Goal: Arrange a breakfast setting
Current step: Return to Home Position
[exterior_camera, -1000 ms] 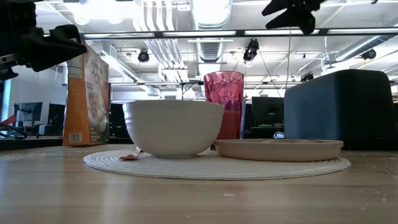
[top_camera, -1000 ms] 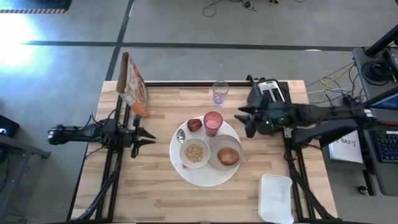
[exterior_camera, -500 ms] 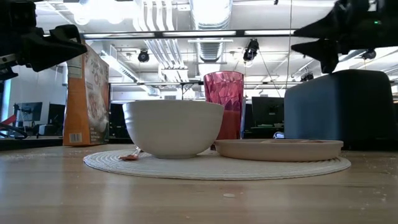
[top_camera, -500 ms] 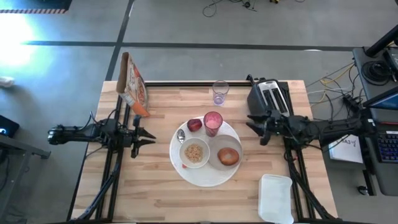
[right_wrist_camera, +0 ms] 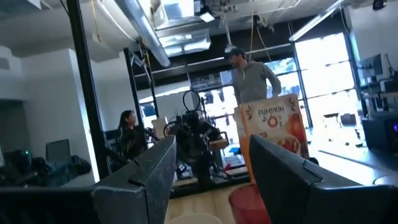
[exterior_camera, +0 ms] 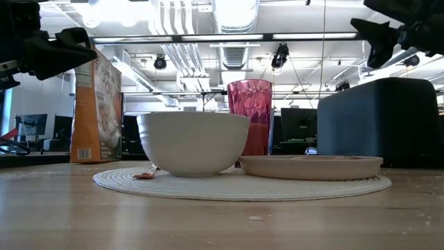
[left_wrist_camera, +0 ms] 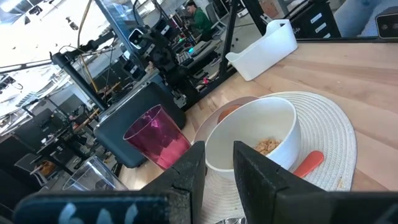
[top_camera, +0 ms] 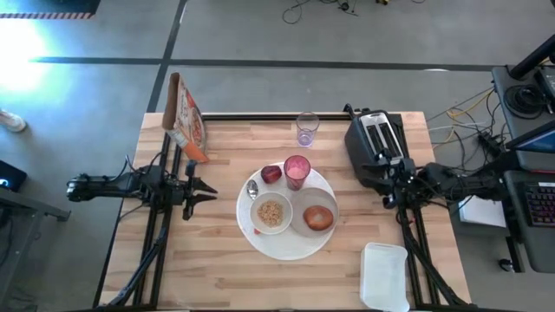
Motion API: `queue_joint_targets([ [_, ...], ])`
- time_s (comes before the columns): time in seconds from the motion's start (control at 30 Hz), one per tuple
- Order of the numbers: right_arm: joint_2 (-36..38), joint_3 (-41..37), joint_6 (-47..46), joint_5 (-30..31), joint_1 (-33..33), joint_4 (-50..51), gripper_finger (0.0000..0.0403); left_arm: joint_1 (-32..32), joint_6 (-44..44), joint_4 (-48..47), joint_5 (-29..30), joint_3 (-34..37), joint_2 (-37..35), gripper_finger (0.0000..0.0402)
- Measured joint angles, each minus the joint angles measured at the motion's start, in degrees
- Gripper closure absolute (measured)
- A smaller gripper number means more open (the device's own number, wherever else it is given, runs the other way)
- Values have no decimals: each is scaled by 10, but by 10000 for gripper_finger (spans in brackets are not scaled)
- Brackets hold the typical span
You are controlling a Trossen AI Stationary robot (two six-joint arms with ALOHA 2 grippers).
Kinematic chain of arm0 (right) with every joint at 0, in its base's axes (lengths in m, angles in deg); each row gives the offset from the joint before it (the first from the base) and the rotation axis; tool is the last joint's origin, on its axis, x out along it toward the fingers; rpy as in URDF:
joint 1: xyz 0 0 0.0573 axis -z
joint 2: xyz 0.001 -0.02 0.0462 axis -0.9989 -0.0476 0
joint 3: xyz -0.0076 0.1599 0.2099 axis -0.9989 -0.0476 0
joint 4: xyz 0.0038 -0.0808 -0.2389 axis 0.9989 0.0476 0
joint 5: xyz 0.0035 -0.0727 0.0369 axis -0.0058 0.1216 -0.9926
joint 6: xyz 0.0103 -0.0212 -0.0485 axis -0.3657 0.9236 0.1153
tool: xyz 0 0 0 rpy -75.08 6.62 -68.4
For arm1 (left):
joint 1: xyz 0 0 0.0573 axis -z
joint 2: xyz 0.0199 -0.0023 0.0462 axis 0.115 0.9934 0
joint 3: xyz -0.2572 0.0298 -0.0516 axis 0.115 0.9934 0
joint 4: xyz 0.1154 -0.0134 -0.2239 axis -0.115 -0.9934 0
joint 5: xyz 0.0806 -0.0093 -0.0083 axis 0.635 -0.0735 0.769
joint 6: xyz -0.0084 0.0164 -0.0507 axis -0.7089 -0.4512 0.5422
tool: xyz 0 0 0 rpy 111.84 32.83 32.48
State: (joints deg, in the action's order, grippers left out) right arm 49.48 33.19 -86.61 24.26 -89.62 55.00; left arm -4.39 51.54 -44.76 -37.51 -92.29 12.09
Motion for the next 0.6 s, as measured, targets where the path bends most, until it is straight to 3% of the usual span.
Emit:
queue_joint_targets([
  [0.33,4,0,57,0,0,3,211,0,0,0,0,0,0,336],
  [0.6,4,0,49,2,0,3,211,0,0,0,0,0,0,336],
])
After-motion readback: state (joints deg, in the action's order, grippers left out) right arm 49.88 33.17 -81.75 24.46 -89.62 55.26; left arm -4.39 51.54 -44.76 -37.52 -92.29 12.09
